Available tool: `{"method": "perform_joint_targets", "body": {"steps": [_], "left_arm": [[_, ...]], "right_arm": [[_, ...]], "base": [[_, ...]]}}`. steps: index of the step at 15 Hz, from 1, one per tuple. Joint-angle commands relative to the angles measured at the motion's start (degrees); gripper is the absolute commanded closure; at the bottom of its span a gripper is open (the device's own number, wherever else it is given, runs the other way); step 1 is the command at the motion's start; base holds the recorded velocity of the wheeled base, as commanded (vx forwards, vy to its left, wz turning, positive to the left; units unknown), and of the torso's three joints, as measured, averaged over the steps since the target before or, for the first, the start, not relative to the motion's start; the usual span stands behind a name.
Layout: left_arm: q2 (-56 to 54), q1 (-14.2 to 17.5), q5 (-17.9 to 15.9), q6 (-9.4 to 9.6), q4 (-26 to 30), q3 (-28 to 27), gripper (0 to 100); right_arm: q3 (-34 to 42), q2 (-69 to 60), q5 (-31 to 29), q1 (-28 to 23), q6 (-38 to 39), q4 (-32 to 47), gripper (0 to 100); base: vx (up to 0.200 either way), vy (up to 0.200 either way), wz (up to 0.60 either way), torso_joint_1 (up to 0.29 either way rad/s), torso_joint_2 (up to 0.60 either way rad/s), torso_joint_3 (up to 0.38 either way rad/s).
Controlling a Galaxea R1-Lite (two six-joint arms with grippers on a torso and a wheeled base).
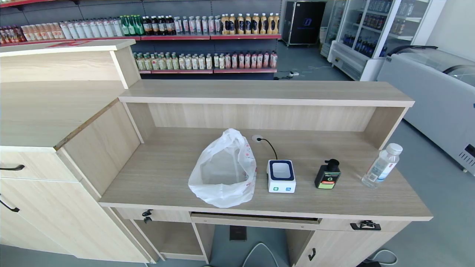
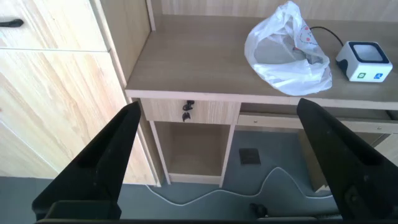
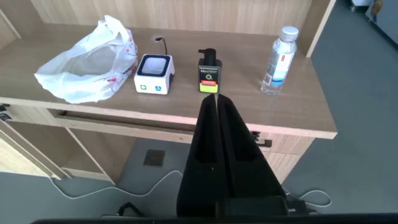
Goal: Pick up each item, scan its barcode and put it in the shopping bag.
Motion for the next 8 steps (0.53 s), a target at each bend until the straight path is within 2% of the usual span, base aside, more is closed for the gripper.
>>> {"method": "perform_joint_targets", "body": {"steps": [1, 4, 5, 8], "left_arm": [[0.09, 0.04, -0.02, -0.02, 0.0, 0.0, 0], [0.0, 0.04, -0.02, -0.02, 0.0, 0.0, 0], [0.09, 0.04, -0.02, -0.02, 0.0, 0.0, 0], [0.09, 0.04, -0.02, -0.02, 0.0, 0.0, 0]], "right_arm": [[-27.09, 43.74, -0.86, -3.34, 4.12, -5.6, 100], [-29.72, 63.07, 0.55, -8.0, -1.07, -17.9, 100], [-29.64, 70.54, 2.39, -8.35, -4.5, -23.17, 0], [-29.99, 84.08, 7.66, -8.88, -7.66, -33.81, 0]], "base": [[0.0, 0.0, 0.0, 0.0, 0.0, 0.0], [0.0, 0.0, 0.0, 0.0, 0.0, 0.0], [0.0, 0.0, 0.0, 0.0, 0.0, 0.0], [0.0, 0.0, 0.0, 0.0, 0.0, 0.0]]}}
